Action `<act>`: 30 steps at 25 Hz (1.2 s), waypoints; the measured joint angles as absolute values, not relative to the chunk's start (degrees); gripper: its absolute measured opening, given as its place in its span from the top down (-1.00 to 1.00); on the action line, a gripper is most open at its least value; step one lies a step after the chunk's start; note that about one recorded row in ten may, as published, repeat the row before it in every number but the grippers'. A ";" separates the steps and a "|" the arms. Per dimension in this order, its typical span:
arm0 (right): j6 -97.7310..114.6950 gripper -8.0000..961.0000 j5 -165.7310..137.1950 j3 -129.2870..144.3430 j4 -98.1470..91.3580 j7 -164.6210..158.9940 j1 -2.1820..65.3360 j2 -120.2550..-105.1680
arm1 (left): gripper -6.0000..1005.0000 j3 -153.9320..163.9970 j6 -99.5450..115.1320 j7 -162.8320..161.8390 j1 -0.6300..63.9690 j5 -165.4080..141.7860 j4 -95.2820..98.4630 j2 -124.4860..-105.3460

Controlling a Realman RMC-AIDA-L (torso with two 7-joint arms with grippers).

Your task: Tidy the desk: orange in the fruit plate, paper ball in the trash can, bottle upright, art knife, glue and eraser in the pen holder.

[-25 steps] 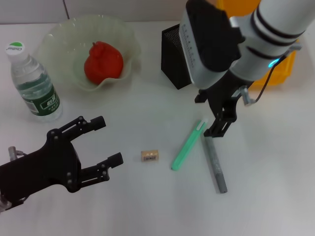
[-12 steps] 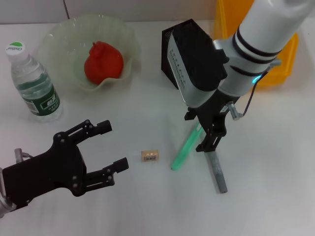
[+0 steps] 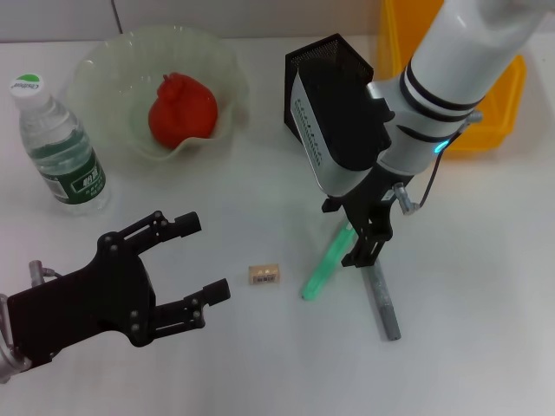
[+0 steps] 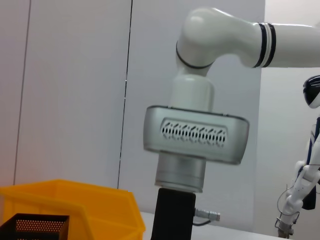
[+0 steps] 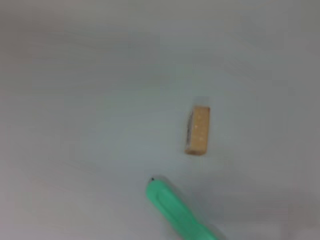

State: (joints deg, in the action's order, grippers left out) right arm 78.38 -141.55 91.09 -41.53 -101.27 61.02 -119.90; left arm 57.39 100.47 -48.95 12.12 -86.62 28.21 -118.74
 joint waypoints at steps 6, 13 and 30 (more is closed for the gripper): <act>77.14 -0.66 -141.50 91.45 -39.47 -101.12 61.27 -119.89 | -0.69 57.39 100.55 -48.95 12.22 -86.57 28.21 -118.73; 75.98 -0.55 -141.53 91.42 -38.45 -101.48 61.38 -119.88 | -0.69 57.39 100.63 -48.95 12.22 -86.55 28.21 -118.81; 74.62 0.05 -141.79 92.55 -36.82 -101.25 62.09 -119.88 | -0.69 57.39 100.89 -48.96 12.24 -86.43 28.21 -118.83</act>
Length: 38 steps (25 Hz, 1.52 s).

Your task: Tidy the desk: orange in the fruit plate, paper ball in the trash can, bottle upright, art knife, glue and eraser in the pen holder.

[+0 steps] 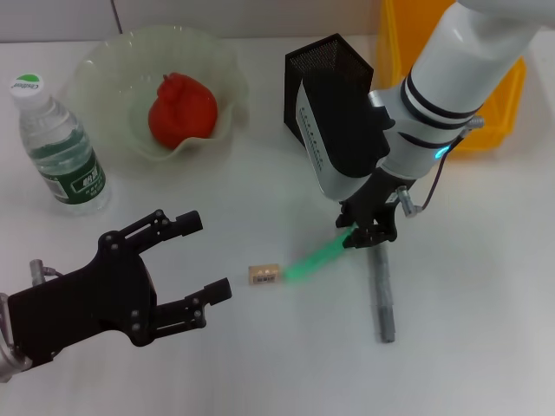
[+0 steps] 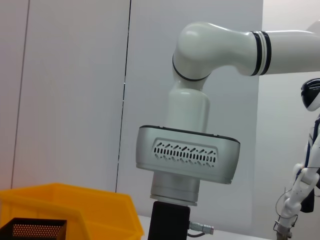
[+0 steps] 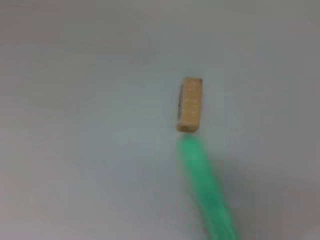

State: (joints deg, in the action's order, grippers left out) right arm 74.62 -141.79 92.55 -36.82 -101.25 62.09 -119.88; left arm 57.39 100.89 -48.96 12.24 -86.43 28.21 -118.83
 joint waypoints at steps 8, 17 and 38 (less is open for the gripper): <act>74.55 0.58 -141.80 93.69 -36.29 -101.73 62.25 -119.88 | -0.69 57.39 100.90 -48.96 12.44 -86.39 28.25 -118.83; 74.26 0.64 -141.91 93.35 -36.94 -101.81 61.76 -119.89 | -0.69 57.28 100.88 -48.95 12.64 -86.39 28.20 -118.90; 76.86 0.98 -146.33 93.22 -46.33 -105.24 57.79 -119.71 | -0.68 57.28 100.74 -48.31 12.82 -86.21 28.21 -118.99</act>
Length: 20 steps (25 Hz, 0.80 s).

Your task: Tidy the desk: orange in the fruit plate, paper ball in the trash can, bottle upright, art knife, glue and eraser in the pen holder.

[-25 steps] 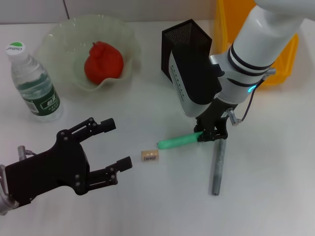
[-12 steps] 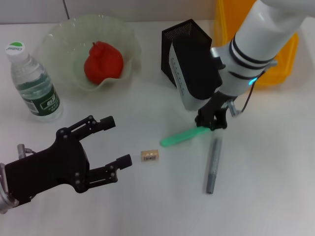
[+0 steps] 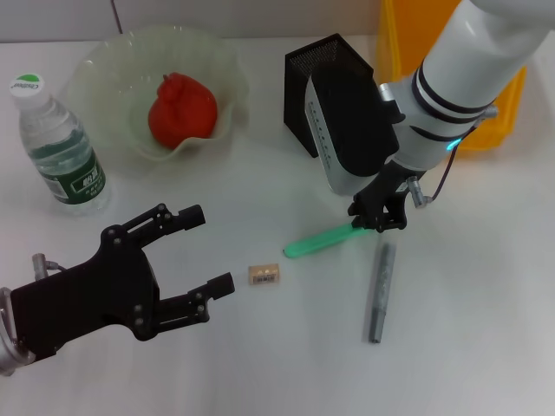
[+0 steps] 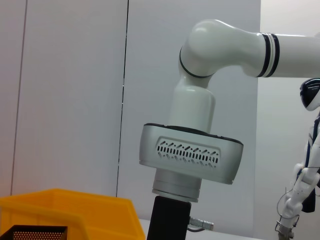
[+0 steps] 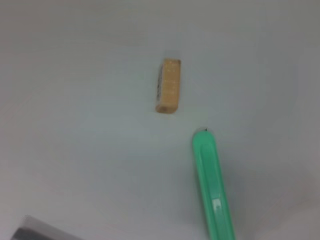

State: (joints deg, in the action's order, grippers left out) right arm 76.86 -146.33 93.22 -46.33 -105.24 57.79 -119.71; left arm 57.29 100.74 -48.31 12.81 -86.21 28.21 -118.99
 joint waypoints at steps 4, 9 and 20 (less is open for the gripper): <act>77.58 0.69 -146.29 93.30 -46.39 -105.31 58.03 -119.63 | -0.68 57.30 100.71 -48.29 12.83 -86.17 28.21 -119.00; 77.00 0.36 -146.10 93.74 -45.35 -103.17 58.12 -119.82 | -0.68 57.30 100.71 -48.27 12.92 -85.96 28.21 -119.00; 73.99 0.29 -144.67 93.72 -41.39 -102.25 58.82 -119.88 | -0.68 57.30 100.81 -48.25 12.92 -85.69 28.21 -119.00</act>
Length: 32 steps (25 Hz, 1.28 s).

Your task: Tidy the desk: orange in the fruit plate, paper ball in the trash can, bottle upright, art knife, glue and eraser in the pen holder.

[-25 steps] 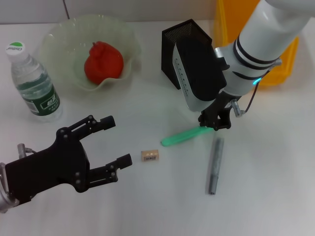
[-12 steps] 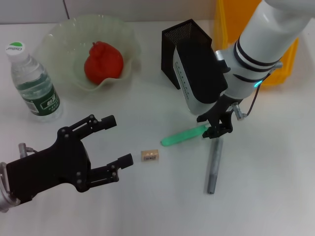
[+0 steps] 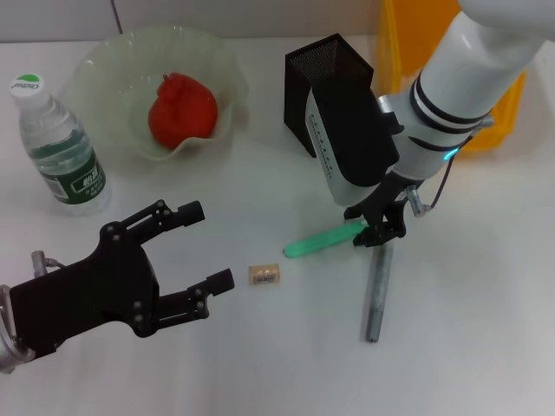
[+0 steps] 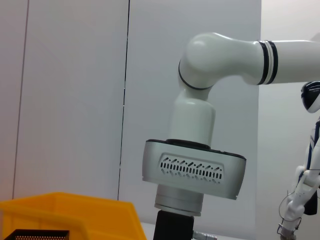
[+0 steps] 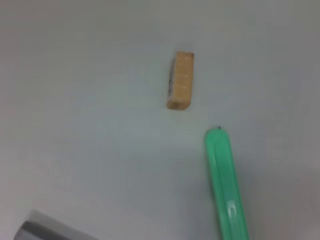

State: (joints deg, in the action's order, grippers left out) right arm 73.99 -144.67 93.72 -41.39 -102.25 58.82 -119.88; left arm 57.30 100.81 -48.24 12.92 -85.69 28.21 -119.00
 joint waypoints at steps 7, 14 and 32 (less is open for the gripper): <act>73.24 0.34 -144.57 93.73 -39.90 -102.13 59.43 -119.88 | -0.68 57.30 100.86 -48.25 12.92 -85.58 28.21 -119.00; 72.19 0.65 -144.53 93.74 -38.09 -102.12 60.07 -119.89 | -0.68 57.39 100.89 -48.25 12.92 -85.58 28.21 -119.00; 83.49 0.65 -153.62 93.18 -64.51 -104.89 51.87 -119.57 | -0.68 57.39 101.08 -48.25 12.88 -85.61 28.21 -119.00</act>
State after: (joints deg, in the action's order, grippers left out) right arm 83.49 -153.62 93.18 -64.51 -104.89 51.87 -119.57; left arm 57.39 101.08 -48.25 12.88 -85.61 28.21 -119.00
